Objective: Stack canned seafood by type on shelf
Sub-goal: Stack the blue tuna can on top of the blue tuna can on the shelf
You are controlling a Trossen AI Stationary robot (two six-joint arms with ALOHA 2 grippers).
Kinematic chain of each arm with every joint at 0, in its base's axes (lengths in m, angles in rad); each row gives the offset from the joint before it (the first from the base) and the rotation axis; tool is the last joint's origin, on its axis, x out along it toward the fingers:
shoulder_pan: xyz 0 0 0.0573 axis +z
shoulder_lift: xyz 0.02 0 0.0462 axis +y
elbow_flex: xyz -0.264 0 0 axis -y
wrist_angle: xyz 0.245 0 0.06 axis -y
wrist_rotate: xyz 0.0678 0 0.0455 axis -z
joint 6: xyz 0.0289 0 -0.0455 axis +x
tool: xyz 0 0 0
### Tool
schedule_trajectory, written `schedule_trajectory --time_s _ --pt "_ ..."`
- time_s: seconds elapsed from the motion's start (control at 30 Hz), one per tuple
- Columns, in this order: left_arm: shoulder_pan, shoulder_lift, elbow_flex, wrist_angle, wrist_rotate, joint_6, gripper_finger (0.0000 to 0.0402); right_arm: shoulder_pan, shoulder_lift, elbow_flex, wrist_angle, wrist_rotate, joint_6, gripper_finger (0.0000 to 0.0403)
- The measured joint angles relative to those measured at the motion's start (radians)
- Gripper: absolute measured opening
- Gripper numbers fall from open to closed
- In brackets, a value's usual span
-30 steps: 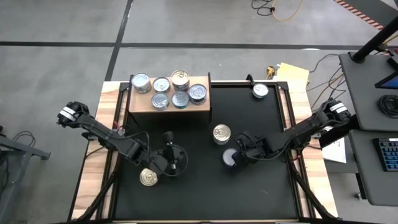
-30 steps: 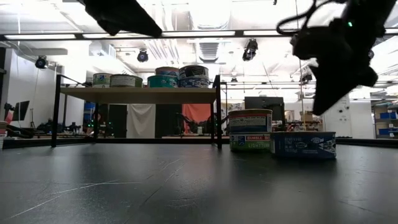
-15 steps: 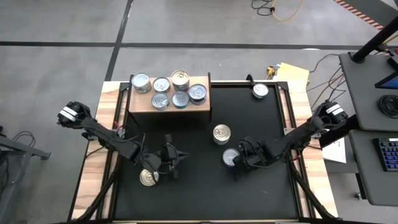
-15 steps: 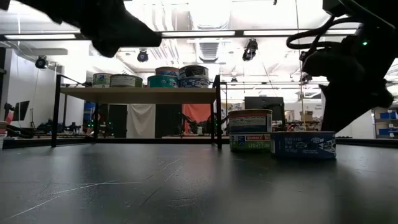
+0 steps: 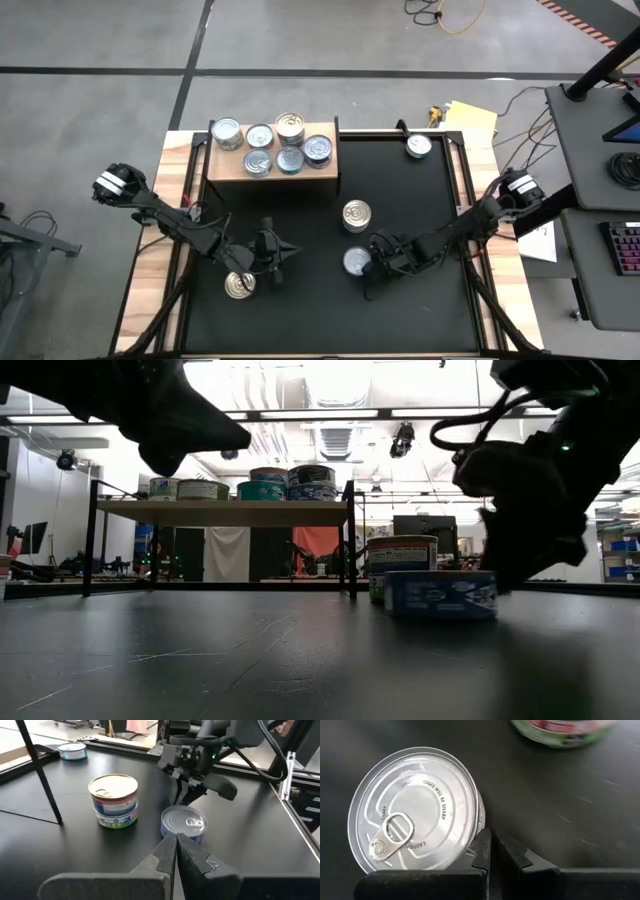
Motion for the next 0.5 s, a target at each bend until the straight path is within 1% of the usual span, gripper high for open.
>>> schedule_trajectory --time_s 0.1,0.23,0.33,0.5 --pt "0.000 0.000 0.000 0.007 0.004 0.000 0.0000 -0.009 0.017 0.001 0.071 -0.002 -0.048 0.0013" --pt "0.000 0.016 -0.001 0.045 0.005 0.000 0.0000 -0.013 0.011 0.007 0.062 -0.001 -0.066 0.0013" --pt "0.000 0.064 0.004 0.111 0.004 0.010 0.0000 -0.013 -0.015 0.007 0.054 -0.001 -0.075 0.0013" --pt "0.001 0.164 0.069 0.127 0.006 0.063 0.0000 -0.013 -0.048 0.007 0.042 -0.001 -0.084 0.0013"
